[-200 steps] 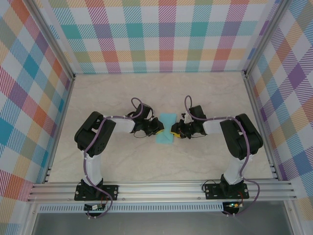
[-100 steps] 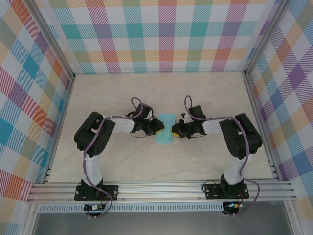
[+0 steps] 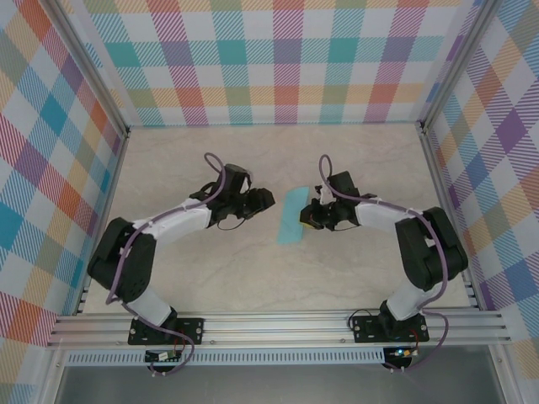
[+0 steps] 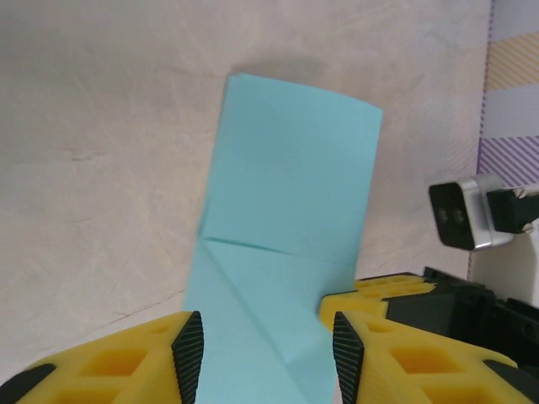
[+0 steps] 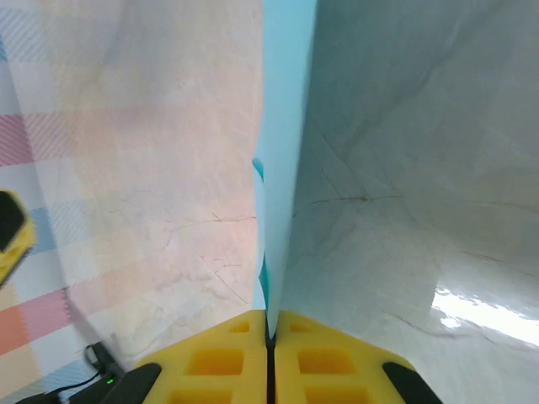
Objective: Fold a paper plane with a square sheet of paper (pick it up from the middle)
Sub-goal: Turn over the paper at the center of the table.
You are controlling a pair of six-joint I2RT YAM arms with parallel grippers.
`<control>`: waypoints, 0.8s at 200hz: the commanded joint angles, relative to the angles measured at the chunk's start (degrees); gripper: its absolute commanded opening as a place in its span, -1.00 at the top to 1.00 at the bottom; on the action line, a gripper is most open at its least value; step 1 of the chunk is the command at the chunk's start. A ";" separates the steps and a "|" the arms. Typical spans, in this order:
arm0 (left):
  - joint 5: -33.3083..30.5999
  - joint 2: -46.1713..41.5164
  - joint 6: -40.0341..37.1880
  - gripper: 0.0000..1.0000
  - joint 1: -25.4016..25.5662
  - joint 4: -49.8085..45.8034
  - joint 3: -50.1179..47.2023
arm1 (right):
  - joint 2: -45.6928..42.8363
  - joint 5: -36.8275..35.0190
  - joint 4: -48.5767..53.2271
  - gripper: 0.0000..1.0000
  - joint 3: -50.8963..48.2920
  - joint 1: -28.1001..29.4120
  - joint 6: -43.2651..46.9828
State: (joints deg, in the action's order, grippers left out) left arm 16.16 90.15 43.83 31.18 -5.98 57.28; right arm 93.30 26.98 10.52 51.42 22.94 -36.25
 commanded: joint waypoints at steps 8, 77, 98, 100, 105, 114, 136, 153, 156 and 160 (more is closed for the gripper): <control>-10.86 -8.27 -3.61 -0.01 -0.73 -8.79 -4.54 | -8.16 -15.85 20.43 0.84 6.94 1.33 8.96; -23.07 -22.74 -0.48 -0.06 -2.16 -12.09 -13.46 | -2.52 -59.70 59.19 0.79 27.56 13.73 4.04; -24.31 -25.05 0.28 -0.09 -2.35 -12.48 -14.64 | 3.89 -60.54 60.91 0.80 29.83 17.41 1.39; -24.40 -25.16 0.22 -0.10 -2.35 -12.61 -14.63 | 4.59 -60.49 61.03 0.80 30.11 17.71 1.12; -24.67 -25.48 0.22 -0.11 -2.43 -13.21 -14.50 | 6.44 -60.47 61.55 0.80 31.06 18.57 0.60; -24.86 -25.72 0.23 -0.12 -2.42 -14.00 -14.31 | 9.65 -60.51 62.55 0.79 33.16 20.04 -0.69; -25.05 -27.05 0.43 -0.13 -2.60 -14.69 -14.89 | 18.48 -58.47 64.11 0.73 38.74 22.92 -2.55; -25.63 -28.65 1.05 -0.18 -2.70 -14.51 -16.10 | 24.18 -54.76 63.23 0.71 42.14 24.03 -3.30; -25.59 -28.87 1.15 -0.19 -2.75 -14.43 -16.29 | 24.97 -53.97 62.89 0.70 42.59 24.12 -3.30; -25.63 -29.22 1.17 -0.20 -2.79 -14.50 -16.60 | 26.01 -53.05 62.57 0.70 43.25 24.22 -3.31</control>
State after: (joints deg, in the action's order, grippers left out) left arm -7.53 63.37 44.07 29.41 -19.27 42.50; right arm 114.17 -29.67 70.41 90.08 45.82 -36.64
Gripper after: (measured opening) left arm 0.585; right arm 0.145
